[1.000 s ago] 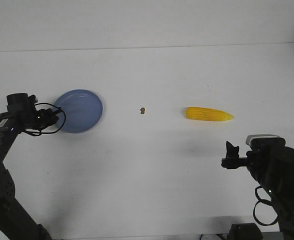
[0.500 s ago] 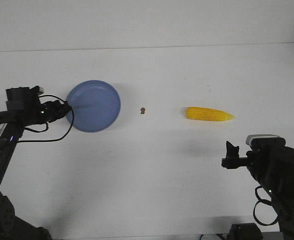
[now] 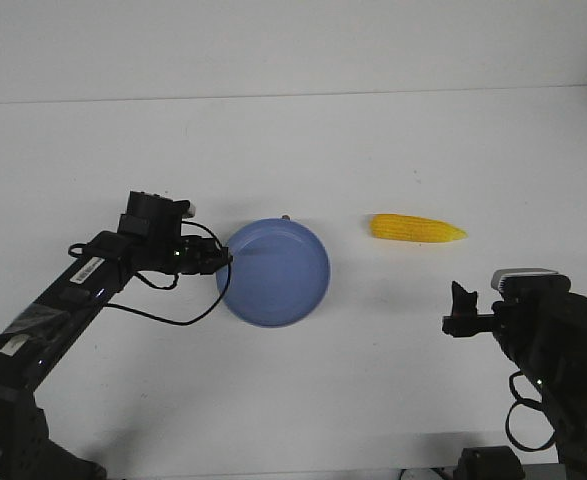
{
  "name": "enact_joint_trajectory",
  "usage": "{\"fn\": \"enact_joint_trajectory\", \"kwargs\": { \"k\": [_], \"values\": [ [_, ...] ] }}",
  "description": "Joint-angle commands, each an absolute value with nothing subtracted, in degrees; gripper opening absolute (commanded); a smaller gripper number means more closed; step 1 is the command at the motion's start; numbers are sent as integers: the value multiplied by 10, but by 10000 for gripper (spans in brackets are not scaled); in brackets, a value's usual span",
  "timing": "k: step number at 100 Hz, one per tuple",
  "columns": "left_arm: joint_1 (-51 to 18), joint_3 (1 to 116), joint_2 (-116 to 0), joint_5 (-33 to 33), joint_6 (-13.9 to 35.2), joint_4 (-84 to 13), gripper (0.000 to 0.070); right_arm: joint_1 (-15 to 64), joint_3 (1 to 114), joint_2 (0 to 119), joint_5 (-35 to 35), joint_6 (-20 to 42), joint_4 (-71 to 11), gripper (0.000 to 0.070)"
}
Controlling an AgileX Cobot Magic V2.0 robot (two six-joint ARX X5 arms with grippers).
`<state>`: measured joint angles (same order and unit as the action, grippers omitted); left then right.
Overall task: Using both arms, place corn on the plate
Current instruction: 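Push the blue plate with the left gripper toward the table center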
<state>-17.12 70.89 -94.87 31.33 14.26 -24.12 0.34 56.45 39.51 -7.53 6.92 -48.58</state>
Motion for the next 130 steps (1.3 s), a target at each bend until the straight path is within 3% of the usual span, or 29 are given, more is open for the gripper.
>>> {"fn": "enact_joint_trajectory", "kwargs": {
  "k": [1, 47, 130],
  "values": [
    [-183, 709, -957, 308, 133, -239, 8, 4, 573, 398, -75, 75, -481, 493],
    [-210, 630, -957, 291, 129, -196, 10, 4, 573, 398, -75, 75, -481, 493],
    [-218, 625, -998, 287, 127, -187, 41, 4, 573, 398, -75, 75, -481, 493]
  ]
}}
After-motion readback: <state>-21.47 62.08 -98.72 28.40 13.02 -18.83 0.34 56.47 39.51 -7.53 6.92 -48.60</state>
